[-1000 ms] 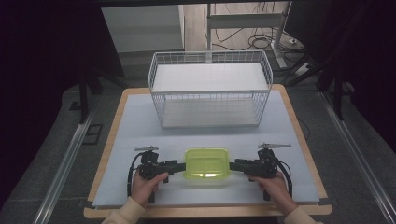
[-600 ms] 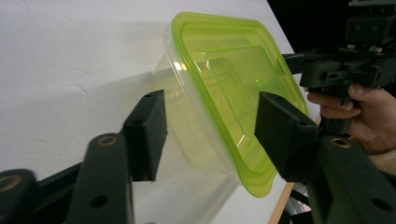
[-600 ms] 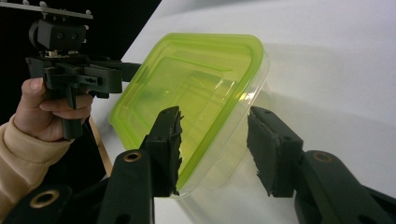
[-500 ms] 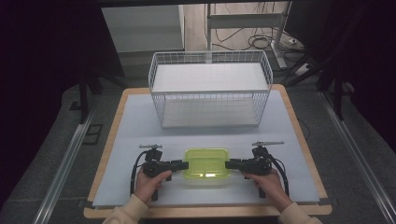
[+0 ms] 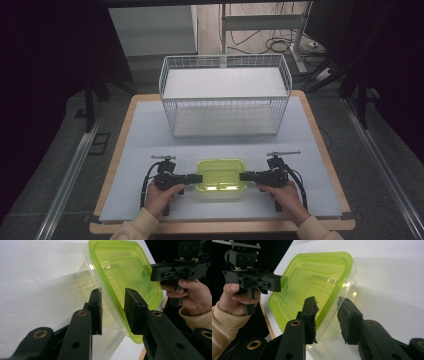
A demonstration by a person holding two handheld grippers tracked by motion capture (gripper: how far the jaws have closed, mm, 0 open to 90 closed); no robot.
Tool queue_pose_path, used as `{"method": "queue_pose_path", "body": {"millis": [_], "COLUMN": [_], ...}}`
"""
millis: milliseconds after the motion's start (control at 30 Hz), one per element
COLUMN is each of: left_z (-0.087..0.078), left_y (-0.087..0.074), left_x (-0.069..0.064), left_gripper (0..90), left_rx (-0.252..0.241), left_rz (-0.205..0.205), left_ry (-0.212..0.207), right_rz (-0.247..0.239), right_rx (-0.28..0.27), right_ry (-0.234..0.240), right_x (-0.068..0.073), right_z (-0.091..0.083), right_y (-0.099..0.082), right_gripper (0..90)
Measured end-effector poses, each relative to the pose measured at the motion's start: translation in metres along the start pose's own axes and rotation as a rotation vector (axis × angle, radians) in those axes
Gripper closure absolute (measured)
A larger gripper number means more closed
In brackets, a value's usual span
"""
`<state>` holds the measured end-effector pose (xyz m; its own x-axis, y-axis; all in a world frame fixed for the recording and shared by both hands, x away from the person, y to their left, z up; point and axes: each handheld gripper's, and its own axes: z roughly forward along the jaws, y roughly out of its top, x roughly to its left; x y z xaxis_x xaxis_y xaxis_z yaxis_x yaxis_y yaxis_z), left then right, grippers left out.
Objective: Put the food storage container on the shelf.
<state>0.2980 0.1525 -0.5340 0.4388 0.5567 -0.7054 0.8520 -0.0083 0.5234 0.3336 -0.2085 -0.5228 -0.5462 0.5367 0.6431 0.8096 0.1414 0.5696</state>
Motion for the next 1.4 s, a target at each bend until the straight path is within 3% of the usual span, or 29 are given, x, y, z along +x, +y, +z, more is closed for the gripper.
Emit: {"method": "queue_pose_path", "body": {"millis": [267,700,1400], "left_z": [-0.001,-0.006,-0.012], "left_y": [-0.001,-0.002,-0.001], "left_x": [0.0,-0.004,-0.014], "left_gripper": [72.4,78.1,80.4], "left_rx": [-0.01,-0.032,-0.06], "left_rz": [-0.009,0.002,0.045], "left_ry": [-0.016,-0.015,0.004], "right_rz": [0.012,0.074,0.053], "right_rx": [-0.002,-0.018,-0.031], "right_ry": [0.008,0.069,0.085], "right_x": [0.0,-0.002,0.003], "right_z": [-0.002,-0.008,-0.014], "right_y": [0.001,0.003,0.007], "right_gripper": [71.6,79.5,81.7]}}
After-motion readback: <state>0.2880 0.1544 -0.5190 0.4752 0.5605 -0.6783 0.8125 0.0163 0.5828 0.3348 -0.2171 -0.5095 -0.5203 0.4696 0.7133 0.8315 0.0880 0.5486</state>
